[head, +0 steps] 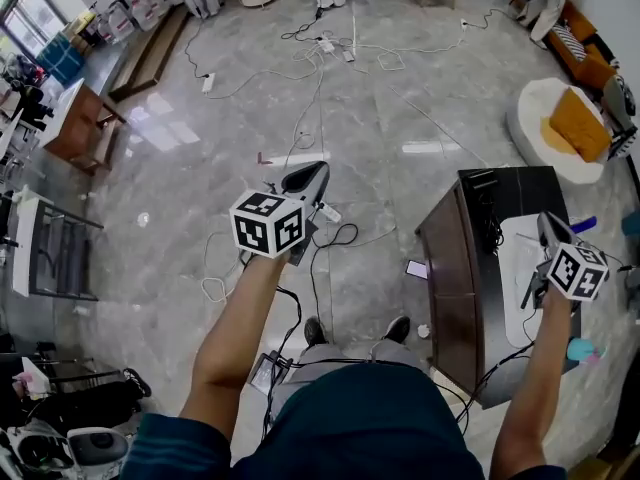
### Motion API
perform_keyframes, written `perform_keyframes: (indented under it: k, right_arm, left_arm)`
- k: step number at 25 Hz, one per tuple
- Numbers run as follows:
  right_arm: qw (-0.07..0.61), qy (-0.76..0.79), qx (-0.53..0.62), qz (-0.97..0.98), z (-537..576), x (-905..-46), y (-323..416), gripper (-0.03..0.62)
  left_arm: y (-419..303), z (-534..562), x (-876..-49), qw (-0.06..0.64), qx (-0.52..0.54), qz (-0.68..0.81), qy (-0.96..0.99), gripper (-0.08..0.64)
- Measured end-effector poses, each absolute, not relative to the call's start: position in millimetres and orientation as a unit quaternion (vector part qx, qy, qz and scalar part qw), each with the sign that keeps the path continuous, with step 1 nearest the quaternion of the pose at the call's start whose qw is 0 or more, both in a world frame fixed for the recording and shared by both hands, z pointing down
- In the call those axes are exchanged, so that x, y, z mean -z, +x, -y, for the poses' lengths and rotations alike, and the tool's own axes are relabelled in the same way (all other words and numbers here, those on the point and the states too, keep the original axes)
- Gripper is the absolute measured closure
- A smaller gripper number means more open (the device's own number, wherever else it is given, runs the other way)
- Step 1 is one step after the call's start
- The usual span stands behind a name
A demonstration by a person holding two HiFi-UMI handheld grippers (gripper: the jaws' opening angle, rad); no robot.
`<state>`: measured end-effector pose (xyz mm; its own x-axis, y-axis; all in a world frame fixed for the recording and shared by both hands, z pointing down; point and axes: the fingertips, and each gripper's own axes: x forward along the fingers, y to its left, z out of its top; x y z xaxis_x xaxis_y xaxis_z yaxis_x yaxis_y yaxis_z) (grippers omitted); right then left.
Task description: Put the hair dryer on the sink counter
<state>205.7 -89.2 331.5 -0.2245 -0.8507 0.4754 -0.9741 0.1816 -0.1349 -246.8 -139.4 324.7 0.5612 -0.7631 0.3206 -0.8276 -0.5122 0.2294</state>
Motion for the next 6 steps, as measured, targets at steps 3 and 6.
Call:
perform_keyframes:
  k: [3,6]
  right_arm:
    - [0.149,0.602,-0.206,0.757,87,-329,189,0.583]
    - [0.15,0.599,-0.206,0.759,86,-328,172,0.584]
  left_arm:
    - [-265,135,-324,0.179,-0.089,0.465,0.863,0.554]
    - [-285,131,-323,0.178,-0.089,0.469,0.861,0.554]
